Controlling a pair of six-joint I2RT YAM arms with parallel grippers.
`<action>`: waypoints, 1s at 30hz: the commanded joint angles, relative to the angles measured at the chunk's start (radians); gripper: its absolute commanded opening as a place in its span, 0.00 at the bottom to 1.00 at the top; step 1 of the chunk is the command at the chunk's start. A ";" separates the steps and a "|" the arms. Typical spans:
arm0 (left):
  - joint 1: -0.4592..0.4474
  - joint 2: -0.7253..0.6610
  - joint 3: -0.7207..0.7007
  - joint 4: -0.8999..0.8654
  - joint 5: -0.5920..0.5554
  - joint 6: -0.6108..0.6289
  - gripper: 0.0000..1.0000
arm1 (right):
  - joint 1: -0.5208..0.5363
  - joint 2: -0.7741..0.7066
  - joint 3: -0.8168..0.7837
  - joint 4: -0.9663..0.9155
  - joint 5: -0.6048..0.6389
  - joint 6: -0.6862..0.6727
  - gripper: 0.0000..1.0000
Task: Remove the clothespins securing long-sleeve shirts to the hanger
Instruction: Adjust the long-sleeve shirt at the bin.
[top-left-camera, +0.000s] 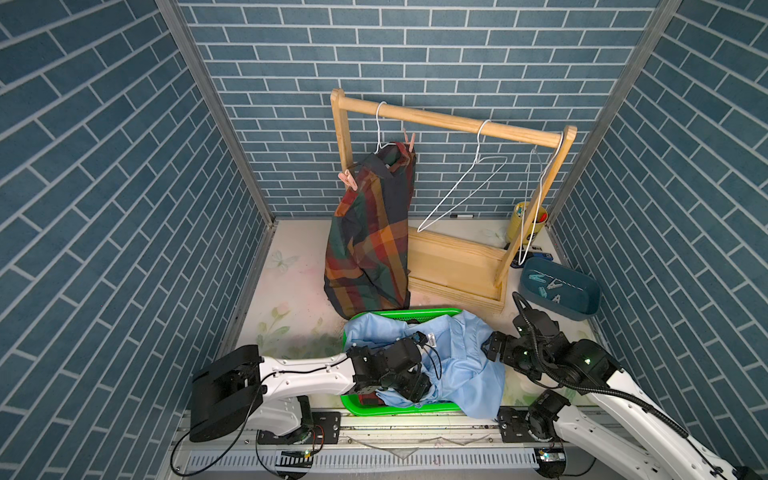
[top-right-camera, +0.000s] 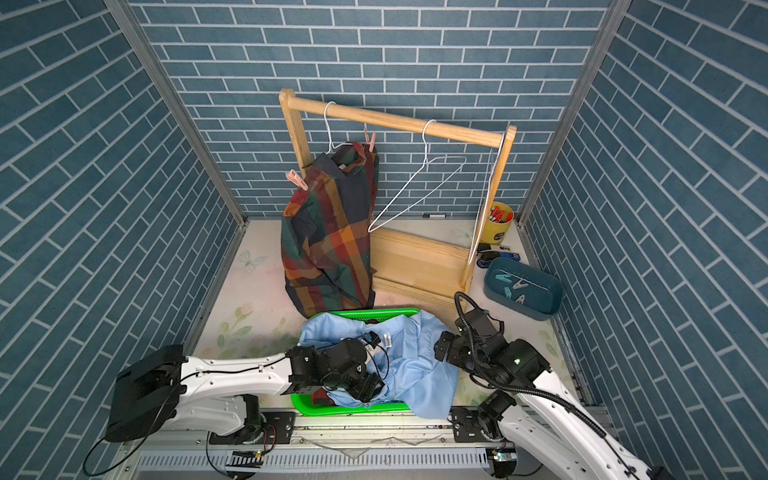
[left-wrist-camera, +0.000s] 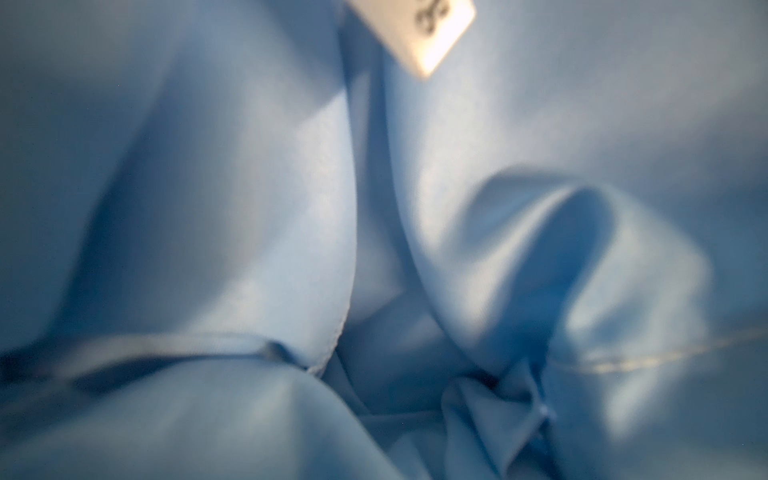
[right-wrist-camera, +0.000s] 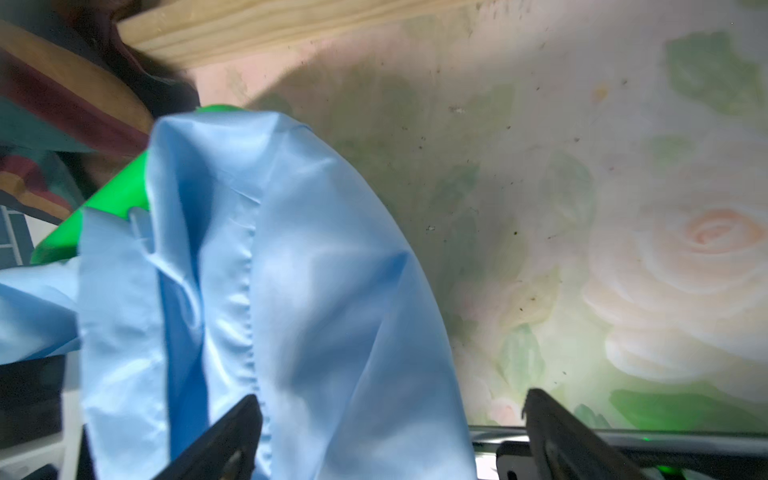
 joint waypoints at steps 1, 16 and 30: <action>0.013 0.007 -0.032 -0.076 -0.033 0.006 0.76 | -0.004 0.013 -0.039 0.140 -0.042 0.083 0.98; 0.013 -0.013 -0.003 -0.110 -0.029 0.007 1.00 | -0.010 0.000 -0.086 0.294 -0.117 0.140 0.06; 0.011 0.019 0.009 -0.122 -0.008 0.037 1.00 | 0.023 0.243 0.224 0.139 -0.098 -0.068 0.00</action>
